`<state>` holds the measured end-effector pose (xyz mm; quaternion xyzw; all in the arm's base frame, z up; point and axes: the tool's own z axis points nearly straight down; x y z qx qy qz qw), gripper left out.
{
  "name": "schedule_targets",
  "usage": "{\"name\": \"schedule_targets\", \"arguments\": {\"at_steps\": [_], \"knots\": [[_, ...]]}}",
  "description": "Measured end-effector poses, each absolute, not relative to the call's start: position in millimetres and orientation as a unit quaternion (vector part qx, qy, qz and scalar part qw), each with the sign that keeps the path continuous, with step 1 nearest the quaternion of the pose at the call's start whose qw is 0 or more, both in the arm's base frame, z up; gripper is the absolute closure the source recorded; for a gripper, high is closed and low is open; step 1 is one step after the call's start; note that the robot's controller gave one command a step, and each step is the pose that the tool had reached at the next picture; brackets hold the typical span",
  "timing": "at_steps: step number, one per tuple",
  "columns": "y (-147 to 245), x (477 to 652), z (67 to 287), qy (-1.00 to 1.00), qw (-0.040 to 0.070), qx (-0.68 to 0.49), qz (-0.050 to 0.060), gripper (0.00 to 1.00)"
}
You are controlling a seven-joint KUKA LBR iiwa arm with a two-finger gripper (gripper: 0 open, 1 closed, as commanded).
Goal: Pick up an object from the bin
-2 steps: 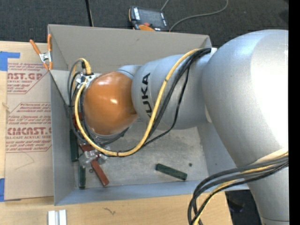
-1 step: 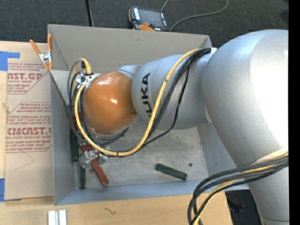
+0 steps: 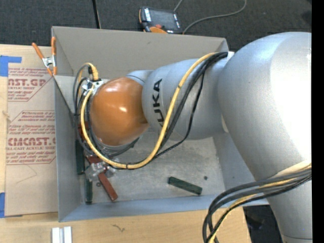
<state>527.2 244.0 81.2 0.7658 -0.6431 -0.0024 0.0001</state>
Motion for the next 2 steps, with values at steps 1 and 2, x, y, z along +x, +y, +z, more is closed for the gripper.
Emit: {"name": "schedule_targets", "arguments": {"at_steps": [1,2], "knots": [[244.0,527.2,81.2,-0.643,0.0,0.766,-0.002,1.0],[244.0,527.2,81.2,-0.643,0.0,0.766,-0.002,1.0]]}}
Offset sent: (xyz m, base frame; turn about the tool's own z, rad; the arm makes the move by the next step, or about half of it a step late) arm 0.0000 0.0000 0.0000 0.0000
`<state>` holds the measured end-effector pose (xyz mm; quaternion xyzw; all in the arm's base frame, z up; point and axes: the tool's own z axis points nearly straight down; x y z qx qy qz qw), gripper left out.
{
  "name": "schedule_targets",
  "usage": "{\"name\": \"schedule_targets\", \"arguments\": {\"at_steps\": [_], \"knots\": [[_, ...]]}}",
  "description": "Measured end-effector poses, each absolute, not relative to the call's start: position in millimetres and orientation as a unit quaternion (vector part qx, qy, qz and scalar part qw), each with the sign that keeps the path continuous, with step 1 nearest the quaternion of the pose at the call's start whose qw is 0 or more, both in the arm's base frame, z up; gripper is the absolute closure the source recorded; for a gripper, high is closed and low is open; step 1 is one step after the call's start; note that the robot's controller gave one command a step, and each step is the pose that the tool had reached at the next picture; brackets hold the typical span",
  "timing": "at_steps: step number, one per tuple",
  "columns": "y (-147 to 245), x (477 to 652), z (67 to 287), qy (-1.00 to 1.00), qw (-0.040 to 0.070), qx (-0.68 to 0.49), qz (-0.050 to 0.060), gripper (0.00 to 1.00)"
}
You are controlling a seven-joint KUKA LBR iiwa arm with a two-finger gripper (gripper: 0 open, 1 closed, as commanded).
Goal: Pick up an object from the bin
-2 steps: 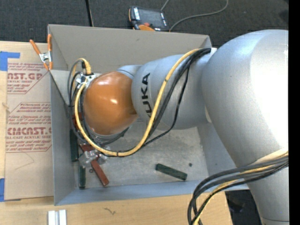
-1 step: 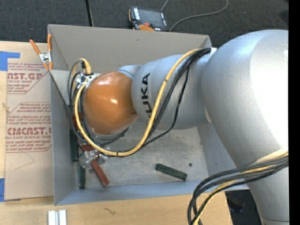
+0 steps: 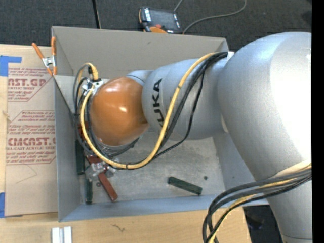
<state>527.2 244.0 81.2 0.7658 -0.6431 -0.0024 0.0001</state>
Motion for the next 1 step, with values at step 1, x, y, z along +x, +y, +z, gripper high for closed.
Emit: {"name": "schedule_targets", "arguments": {"at_steps": [1], "knots": [[244.0,527.2,81.1,-0.643,0.0,0.766,-0.002,1.0]]}}
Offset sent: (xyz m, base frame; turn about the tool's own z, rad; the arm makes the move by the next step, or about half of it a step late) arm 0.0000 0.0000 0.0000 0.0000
